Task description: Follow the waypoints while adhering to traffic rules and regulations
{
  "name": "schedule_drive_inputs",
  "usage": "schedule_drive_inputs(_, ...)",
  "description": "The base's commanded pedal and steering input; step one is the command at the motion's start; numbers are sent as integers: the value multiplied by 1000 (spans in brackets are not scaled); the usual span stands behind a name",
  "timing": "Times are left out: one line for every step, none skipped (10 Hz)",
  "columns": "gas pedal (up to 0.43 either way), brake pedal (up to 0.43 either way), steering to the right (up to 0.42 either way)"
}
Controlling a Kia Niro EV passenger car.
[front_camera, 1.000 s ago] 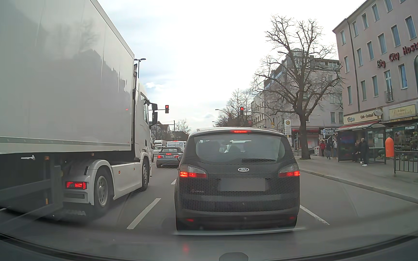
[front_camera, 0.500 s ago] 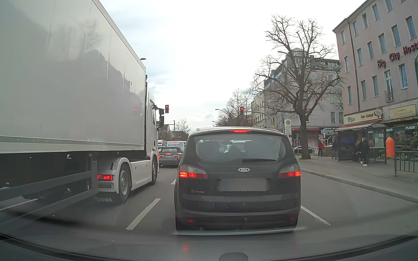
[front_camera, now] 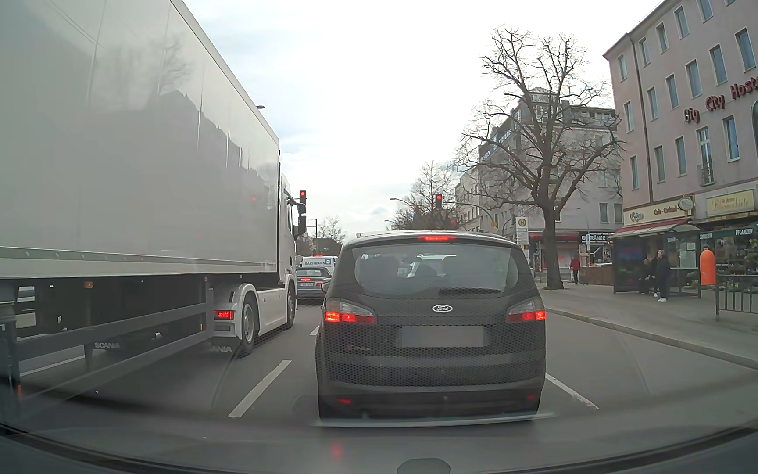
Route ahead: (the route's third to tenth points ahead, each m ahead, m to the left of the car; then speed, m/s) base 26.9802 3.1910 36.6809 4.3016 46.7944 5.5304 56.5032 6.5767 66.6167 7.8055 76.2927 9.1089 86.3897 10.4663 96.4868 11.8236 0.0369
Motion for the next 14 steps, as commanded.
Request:
schedule_drive_inputs(0, 195, -13)
schedule_drive_inputs(0, 152, -13)
schedule_drive_inputs(0, 79, -13)
schedule_drive_inputs(0, 73, -13)
schedule_drive_inputs(0, 122, -13)
schedule_drive_inputs(0, 171, -13)
schedule_drive_inputs(0, 183, -13)
schedule_drive_inputs(0, 183, -13)
schedule_drive_inputs(0, 183, -13)
schedule_drive_inputs(0, 140, -13)
schedule_drive_inputs(0, 91, -13)
schedule_drive_inputs(0, 91, -13)
schedule_drive_inputs(0, 165, -13)
schedule_drive_inputs(0, 189, -13)
